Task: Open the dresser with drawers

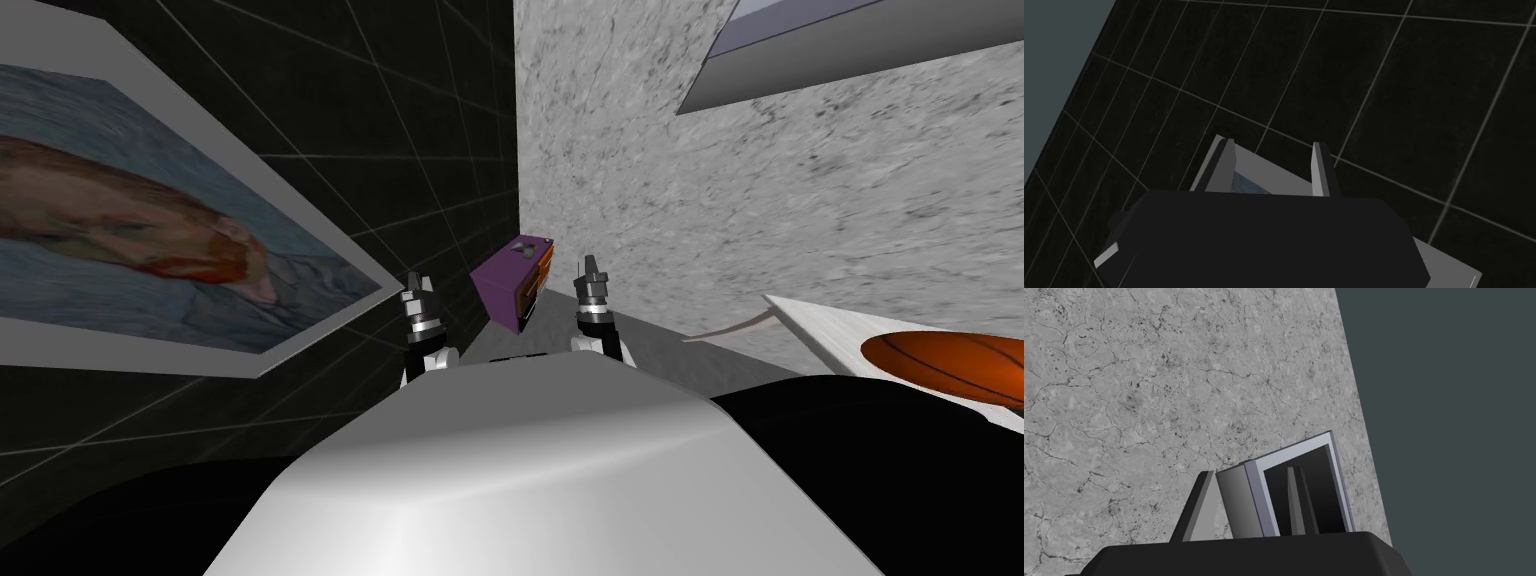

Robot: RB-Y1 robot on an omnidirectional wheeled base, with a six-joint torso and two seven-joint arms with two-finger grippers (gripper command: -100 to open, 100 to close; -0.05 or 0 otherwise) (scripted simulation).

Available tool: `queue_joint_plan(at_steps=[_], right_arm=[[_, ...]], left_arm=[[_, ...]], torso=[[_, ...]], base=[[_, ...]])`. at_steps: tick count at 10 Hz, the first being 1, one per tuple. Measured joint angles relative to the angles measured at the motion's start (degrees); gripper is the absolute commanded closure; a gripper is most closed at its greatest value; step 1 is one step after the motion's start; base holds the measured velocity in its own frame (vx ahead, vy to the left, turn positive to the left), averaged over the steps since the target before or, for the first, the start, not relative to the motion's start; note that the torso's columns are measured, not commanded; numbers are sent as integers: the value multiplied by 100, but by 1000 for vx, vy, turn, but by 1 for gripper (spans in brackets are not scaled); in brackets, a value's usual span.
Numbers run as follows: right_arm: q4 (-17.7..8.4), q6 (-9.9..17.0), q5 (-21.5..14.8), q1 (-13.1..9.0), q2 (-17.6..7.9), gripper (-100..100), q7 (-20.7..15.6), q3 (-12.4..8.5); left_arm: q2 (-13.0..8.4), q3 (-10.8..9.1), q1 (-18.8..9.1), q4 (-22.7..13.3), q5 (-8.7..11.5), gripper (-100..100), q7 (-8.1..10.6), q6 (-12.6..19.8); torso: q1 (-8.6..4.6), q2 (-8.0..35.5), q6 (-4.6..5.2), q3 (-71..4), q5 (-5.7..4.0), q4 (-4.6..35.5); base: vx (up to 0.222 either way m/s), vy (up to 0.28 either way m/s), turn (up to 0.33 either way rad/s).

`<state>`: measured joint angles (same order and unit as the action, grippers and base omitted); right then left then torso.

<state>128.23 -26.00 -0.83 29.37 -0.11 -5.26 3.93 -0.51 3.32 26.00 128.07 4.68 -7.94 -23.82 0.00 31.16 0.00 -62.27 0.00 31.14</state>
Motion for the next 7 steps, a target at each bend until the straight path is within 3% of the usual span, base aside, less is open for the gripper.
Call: queue_joint_plan(at_steps=[1, 2, 4, 5, 7], right_arm=[[0, 0, 0, 0, 0, 0, 0, 0], [0, 0, 0, 0, 0, -100, 0, 0], [-129, 183, -241, 60, -301, -100, -64, 67], [-318, 279, -367, -8, -446, -100, -85, 45], [-344, 525, -585, 38, -538, -100, -167, 142]], left_arm=[[0, 0, 0, 0, 0, 0, 0, 0], [0, 0, 0, 0, 0, 0, 0, 0], [0, 0, 2, -2, 0, 0, 0, 1], [0, 0, 2, -2, 0, 0, 0, 0], [0, 0, 2, -3, 0, 0, 0, 1]], torso=[[0, 423, 0, -846, 0, 423], [0, 846, 0, -1692, 0, 846], [12, 1075, 0, -2210, 3, 1086], [6, 1089, -1, -2235, 2, 1102], [-3, 1119, 0, -2225, -1, 1116]], base=[[0, 0, 0], [51, 18, 11], [85, 47, 11], [71, 29, 8], [86, 37, 17]])
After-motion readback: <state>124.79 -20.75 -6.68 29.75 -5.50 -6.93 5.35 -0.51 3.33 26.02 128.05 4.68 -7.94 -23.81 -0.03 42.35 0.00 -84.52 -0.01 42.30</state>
